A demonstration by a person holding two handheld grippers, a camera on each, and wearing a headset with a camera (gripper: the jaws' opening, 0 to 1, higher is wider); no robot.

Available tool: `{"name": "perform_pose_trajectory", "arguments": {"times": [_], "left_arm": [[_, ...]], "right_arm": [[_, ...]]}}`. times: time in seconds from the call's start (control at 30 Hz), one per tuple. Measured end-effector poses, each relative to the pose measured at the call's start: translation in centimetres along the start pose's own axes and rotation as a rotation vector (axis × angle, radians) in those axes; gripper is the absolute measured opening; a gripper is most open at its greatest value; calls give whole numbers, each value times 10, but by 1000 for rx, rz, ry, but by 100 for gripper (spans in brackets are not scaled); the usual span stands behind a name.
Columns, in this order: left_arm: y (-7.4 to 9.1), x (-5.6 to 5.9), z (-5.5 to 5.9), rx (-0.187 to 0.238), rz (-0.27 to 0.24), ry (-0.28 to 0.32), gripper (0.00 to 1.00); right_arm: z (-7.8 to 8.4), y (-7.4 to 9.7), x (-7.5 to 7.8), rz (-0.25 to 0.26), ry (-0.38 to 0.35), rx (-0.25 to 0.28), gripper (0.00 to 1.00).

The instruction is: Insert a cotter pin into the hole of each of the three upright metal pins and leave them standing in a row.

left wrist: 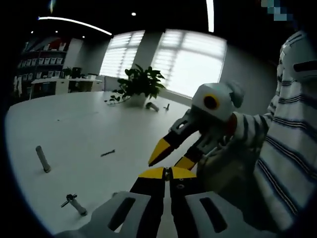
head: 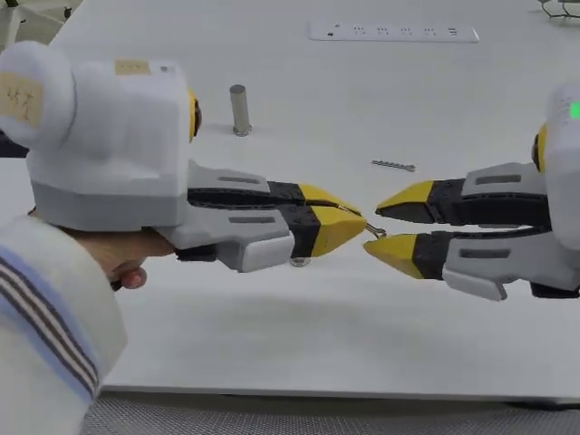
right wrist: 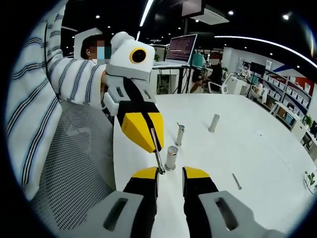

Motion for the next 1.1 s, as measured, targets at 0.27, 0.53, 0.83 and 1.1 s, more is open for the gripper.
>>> {"name": "perform_pose_trajectory", "arguments": {"times": [0.27, 0.53, 0.83, 1.1], "left_arm": [[-4, 3, 2, -45, -5, -104, 0], [-4, 2, 9, -113, -9, -202, 0], [-10, 10, 18, -204, 2, -279, 0], [-11, 11, 26, -261, 20, -327, 0]], "right_arm": [[1, 1, -6, -39, 13, 1, 5], [0, 2, -15, -84, 49, -12, 0], [2, -1, -27, -156, 120, -51, 0], [4, -4, -34, -208, 194, -86, 0]]}}
Point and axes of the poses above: the centre of the closed fingertips' face, and the gripper's own axes: y roughly backward along the fingers, x roughly to its right, z roughly out of its underside, the point moved 2 cm from there along y, roughly backward along the fingers, and after that the axes turned 13 degrees about -x, right-handed, at the moved point
